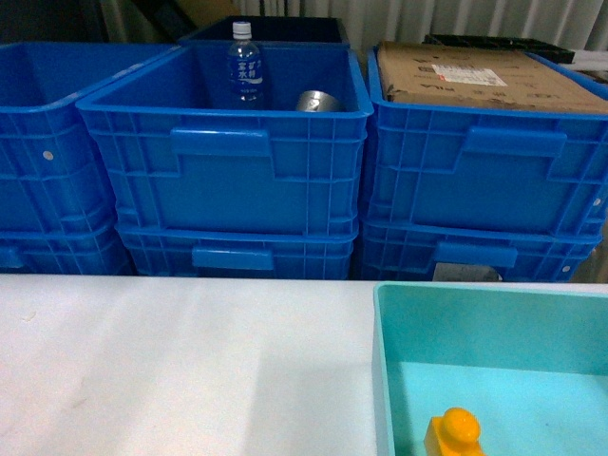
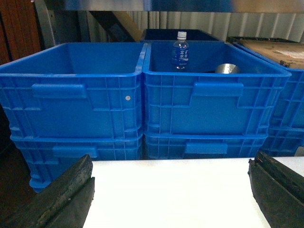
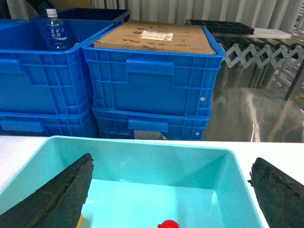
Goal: Pick red block from blue box to shelf
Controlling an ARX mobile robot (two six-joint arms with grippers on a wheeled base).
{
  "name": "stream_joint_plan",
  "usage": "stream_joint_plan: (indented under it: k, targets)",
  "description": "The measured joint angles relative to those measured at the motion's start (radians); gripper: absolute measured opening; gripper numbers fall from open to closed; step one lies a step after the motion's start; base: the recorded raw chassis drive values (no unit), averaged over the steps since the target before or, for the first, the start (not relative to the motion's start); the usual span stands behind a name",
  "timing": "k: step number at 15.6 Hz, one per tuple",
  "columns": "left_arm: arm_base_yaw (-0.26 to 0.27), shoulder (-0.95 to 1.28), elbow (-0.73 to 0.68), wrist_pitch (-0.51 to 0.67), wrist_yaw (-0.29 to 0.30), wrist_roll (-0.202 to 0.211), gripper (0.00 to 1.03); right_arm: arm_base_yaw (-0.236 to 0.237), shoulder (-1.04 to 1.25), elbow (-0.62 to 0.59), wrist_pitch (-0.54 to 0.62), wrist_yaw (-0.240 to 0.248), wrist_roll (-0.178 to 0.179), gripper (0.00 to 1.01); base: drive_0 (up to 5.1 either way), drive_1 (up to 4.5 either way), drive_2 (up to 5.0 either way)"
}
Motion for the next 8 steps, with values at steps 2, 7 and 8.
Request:
stream_joint_plan:
  k: [2, 7, 8]
  targets:
    - [0.000, 0.000, 0.000, 0.000, 0.000, 0.000, 0.98, 0.000, 0.000, 0.000, 0.000, 0.000, 0.000, 0.98, 0.0, 0.00, 0.0]
    - [0.000, 0.000, 0.000, 0.000, 0.000, 0.000, 0.98, 0.000, 0.000, 0.000, 0.000, 0.000, 0.000, 0.98, 0.0, 0.00, 0.0]
    - [0.000, 0.000, 0.000, 0.000, 0.000, 0.000, 0.98, 0.000, 0.000, 0.000, 0.000, 0.000, 0.000, 0.98, 0.0, 0.00, 0.0]
